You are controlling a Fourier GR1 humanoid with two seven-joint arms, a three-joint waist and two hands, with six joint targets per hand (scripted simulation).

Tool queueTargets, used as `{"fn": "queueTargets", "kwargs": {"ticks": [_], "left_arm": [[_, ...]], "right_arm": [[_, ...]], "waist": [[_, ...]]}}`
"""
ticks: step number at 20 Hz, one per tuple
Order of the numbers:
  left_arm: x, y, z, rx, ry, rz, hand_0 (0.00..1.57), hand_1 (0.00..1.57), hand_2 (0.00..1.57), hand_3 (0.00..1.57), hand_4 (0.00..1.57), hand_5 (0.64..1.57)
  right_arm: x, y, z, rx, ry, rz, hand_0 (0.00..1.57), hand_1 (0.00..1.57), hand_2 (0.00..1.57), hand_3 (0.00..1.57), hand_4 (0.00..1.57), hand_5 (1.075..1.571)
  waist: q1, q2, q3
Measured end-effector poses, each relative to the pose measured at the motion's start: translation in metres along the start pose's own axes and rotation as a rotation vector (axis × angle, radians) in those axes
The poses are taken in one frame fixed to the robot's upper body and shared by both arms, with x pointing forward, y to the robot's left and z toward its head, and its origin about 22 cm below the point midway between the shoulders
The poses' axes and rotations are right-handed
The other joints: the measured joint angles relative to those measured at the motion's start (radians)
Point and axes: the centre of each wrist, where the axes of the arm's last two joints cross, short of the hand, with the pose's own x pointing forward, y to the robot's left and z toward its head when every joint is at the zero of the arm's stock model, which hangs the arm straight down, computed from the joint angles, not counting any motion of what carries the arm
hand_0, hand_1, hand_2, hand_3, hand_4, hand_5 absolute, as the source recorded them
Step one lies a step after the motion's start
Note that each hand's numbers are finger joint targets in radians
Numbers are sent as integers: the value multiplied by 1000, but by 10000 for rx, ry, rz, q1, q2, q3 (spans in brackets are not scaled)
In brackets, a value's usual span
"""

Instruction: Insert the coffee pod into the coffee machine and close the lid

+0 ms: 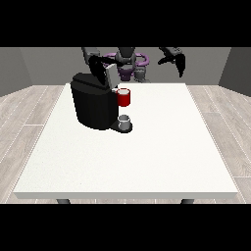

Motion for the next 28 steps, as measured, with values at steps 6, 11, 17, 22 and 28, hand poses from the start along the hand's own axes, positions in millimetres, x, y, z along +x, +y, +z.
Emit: {"fn": "queueTargets", "kwargs": {"ticks": [6,11,17,22,28], "left_arm": [[0,-5,-2,-195,-33,-5,0,0,0,0,363,1571],[7,-2,-9,-355,-279,-147,0,0,0,0,330,1571],[13,-13,-16,-819,-428,-239,0,0,0,0,326,1571],[19,-23,-24,-1127,-810,-197,0,0,0,0,379,1571],[32,-30,-33,-1589,-1314,-249,0,0,0,0,397,1571]], "right_arm": [[27,1,-10,-59,19,507,0,0,0,0,0,1571],[42,5,-14,-256,-122,1007,0,0,0,0,0,1571],[61,-2,-14,-935,135,1968,0,0,0,0,219,1571],[83,-13,-15,-1483,19,2628,0,0,0,0,160,1571],[107,-35,-9,-2335,562,2686,0,0,0,0,0,1571]], "waist": [[213,275,58],[324,498,85],[745,718,160],[1162,1067,217],[1825,1389,301]]}}
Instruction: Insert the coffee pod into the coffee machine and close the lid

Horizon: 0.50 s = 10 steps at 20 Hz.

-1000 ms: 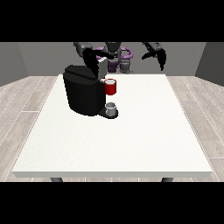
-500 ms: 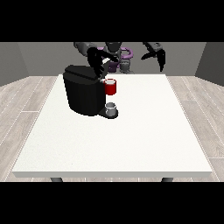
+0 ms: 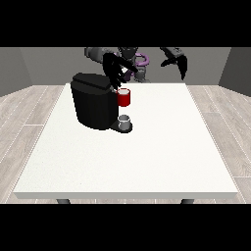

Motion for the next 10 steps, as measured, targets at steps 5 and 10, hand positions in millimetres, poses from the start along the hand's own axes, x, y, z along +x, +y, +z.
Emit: {"fn": "queueTargets", "kwargs": {"ticks": [5,10], "left_arm": [[10,-7,-12,-462,-415,-12,0,0,0,0,444,1571],[20,-15,-23,-902,-758,-31,0,0,0,0,426,1571]], "right_arm": [[22,-25,3,-691,385,34,0,0,0,0,0,1571],[61,-14,11,-375,-1363,-27,0,0,0,0,0,1571]], "waist": [[612,314,95],[1503,743,-82]]}}
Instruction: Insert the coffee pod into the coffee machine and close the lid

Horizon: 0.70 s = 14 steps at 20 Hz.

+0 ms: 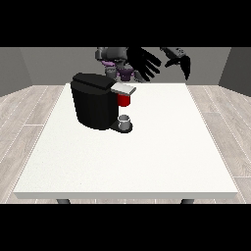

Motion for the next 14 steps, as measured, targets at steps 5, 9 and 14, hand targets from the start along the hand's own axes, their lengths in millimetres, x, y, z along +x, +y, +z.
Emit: {"fn": "queueTargets", "kwargs": {"ticks": [5,9,14], "left_arm": [[16,7,-11,-109,-520,-138,0,0,0,0,254,1571],[19,14,-11,-26,-689,-124,0,0,0,0,278,1571],[29,16,-14,-41,-873,-209,0,0,0,0,297,1571]], "right_arm": [[36,18,-1,464,-2129,-106,0,0,0,0,0,1571],[49,31,-6,810,-2751,-424,0,0,0,0,53,1571],[56,36,-16,896,-3228,-583,0,0,0,0,0,1571]], "waist": [[552,626,-174],[545,859,-220],[552,1154,-235]]}}
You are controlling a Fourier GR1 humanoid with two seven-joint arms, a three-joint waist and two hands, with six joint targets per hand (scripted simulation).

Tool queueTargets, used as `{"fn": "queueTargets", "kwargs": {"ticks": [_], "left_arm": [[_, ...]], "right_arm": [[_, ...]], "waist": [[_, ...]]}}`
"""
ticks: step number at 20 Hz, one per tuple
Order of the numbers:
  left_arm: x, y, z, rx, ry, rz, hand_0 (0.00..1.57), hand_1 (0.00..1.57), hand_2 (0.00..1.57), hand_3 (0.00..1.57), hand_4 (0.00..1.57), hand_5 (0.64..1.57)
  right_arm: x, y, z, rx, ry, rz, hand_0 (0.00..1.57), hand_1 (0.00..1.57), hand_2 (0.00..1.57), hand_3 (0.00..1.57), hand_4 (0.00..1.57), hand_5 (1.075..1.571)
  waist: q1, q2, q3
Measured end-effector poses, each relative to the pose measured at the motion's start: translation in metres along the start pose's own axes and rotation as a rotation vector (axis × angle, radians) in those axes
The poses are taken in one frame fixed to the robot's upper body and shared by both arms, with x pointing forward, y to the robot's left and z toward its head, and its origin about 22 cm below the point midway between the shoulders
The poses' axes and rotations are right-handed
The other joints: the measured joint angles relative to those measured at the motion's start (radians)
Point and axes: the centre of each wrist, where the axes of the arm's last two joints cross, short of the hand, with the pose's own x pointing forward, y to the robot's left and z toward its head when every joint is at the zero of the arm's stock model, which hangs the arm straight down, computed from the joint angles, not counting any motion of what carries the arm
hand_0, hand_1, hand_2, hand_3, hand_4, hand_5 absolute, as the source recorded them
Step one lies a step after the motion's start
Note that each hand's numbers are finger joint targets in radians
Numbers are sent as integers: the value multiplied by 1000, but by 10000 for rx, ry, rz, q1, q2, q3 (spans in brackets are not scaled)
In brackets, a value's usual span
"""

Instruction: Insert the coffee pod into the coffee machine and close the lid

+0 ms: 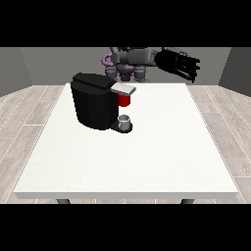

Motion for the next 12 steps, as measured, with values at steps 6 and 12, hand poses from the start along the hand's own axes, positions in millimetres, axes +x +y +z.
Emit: {"fn": "queueTargets", "kwargs": {"ticks": [6,12], "left_arm": [[-6,11,12,215,244,181,0,0,0,0,329,1571],[-32,16,43,923,1135,447,0,0,0,0,266,1571]], "right_arm": [[-10,31,2,743,-518,-428,0,0,0,0,0,1571],[-38,87,31,1985,-913,-1234,0,0,0,0,259,1571]], "waist": [[-480,-329,-2],[-1503,-1240,-5]]}}
